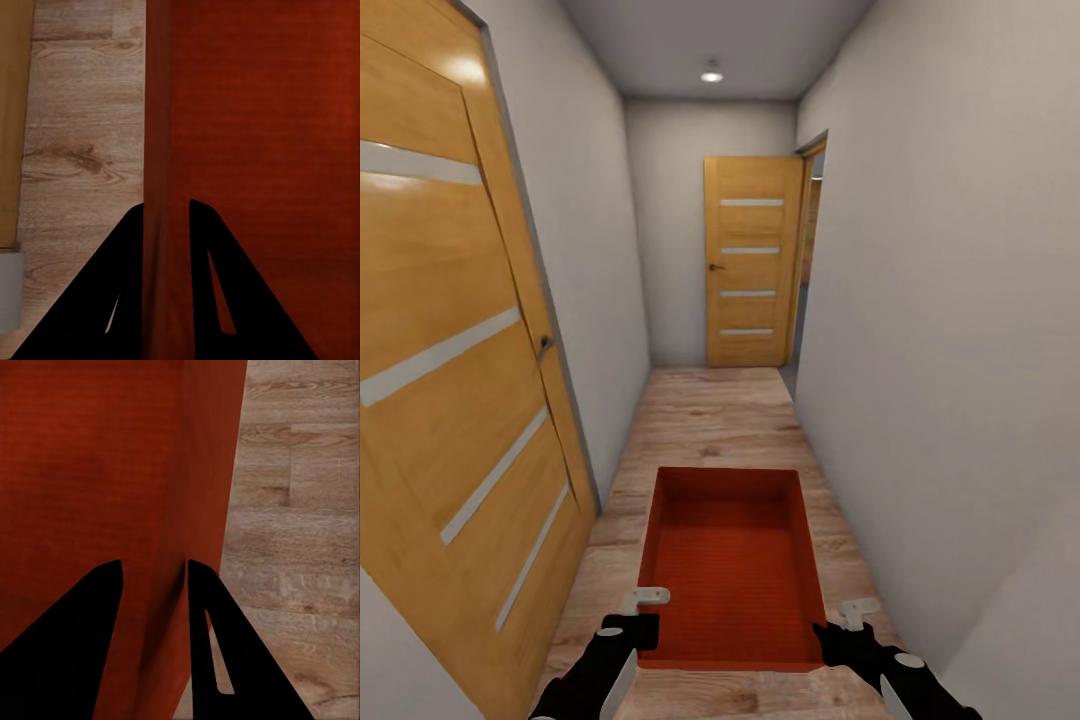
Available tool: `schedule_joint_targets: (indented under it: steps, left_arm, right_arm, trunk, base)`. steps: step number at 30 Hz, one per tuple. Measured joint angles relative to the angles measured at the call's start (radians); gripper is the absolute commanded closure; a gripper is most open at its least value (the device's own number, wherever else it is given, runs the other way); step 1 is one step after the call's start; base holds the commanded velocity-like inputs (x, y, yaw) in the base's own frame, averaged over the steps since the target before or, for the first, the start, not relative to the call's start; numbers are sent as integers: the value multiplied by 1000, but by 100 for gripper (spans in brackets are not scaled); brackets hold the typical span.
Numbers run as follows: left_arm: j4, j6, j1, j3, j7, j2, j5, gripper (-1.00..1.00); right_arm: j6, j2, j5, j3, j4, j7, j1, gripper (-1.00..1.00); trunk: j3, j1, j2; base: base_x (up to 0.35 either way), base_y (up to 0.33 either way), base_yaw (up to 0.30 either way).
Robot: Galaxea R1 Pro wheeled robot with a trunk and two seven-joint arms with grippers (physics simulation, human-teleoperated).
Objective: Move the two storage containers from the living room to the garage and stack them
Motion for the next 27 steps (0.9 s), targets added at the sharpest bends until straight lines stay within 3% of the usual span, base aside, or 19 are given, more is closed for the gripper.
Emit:
schedule_joint_targets:
  steps: [27]
  left_arm:
    - [0, 0, 0, 4, 0, -1, -5, 100]
  right_arm:
    - [0, 0, 0, 0, 0, 0, 0, 100]
  trunk:
    - [0, 0, 0]
  base:
    - [323, 0, 0]
